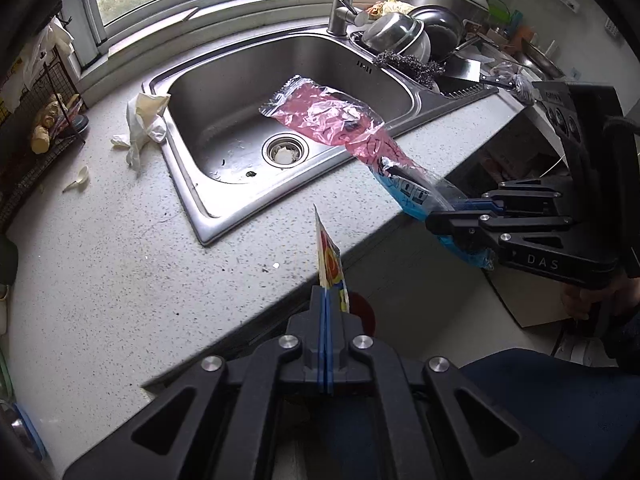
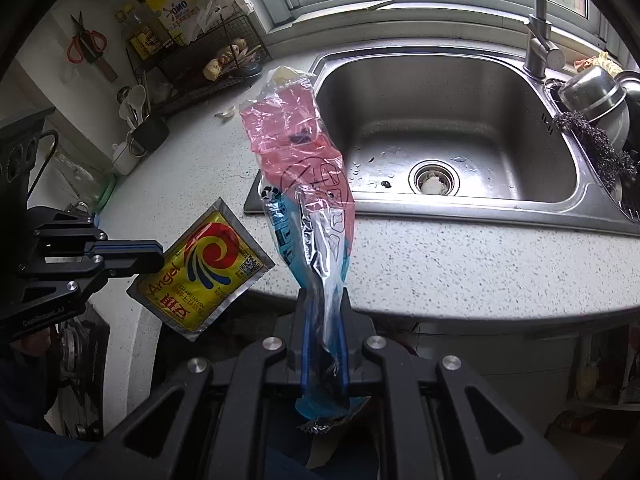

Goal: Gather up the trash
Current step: 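Carry the yellow packet and blue utensil bag down toward the red bin, then open the left tool over the red bin to drop the yellow packet, then open the right tool over the red bin to drop the blue bag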

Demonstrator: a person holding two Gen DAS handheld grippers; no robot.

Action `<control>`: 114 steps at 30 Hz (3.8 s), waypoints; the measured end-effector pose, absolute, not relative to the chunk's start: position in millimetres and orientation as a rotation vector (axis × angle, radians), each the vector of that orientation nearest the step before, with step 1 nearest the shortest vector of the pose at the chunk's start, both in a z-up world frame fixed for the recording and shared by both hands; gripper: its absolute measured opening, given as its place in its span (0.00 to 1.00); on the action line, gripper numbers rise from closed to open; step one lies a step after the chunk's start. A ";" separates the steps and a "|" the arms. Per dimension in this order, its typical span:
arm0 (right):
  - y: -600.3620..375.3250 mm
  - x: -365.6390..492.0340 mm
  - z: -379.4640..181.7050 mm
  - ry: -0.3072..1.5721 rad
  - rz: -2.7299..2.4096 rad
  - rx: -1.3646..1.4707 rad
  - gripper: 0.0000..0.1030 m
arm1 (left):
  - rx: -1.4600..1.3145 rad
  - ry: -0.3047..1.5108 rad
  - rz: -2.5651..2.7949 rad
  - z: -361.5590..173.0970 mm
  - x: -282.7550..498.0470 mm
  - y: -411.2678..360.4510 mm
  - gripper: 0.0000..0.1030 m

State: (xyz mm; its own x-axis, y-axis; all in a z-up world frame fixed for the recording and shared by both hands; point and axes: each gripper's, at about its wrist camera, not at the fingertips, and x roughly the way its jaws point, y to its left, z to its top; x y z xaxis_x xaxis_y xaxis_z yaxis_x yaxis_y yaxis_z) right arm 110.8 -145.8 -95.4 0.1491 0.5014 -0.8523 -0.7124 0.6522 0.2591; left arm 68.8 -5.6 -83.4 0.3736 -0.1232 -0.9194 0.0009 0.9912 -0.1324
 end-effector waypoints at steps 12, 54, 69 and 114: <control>-212.7 83.1 -130.2 1.200 0.770 -0.238 0.09 | -0.121 1.301 -0.163 -158.2 63.1 -79.1 0.00; -252.0 86.7 -355.0 1.397 0.501 -0.097 0.10 | -0.119 1.494 -0.213 -460.1 115.3 -138.1 0.01; -258.1 79.7 -350.0 1.420 0.486 -0.058 0.10 | -0.062 1.528 -0.186 -443.4 105.0 -146.2 0.52; -169.2 99.2 -530.1 1.600 0.703 -0.346 0.56 | -0.265 1.522 0.093 -509.5 42.1 -79.5 1.00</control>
State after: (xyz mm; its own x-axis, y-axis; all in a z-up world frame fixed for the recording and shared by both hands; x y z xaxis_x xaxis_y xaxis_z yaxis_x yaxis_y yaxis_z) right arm 99.2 -169.2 -530.1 -0.1634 0.1751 -0.9709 -0.5966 0.7663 0.2386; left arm 42.1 -79.5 -509.5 0.0522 -0.1044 -0.9932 -0.2244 0.9678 -0.1136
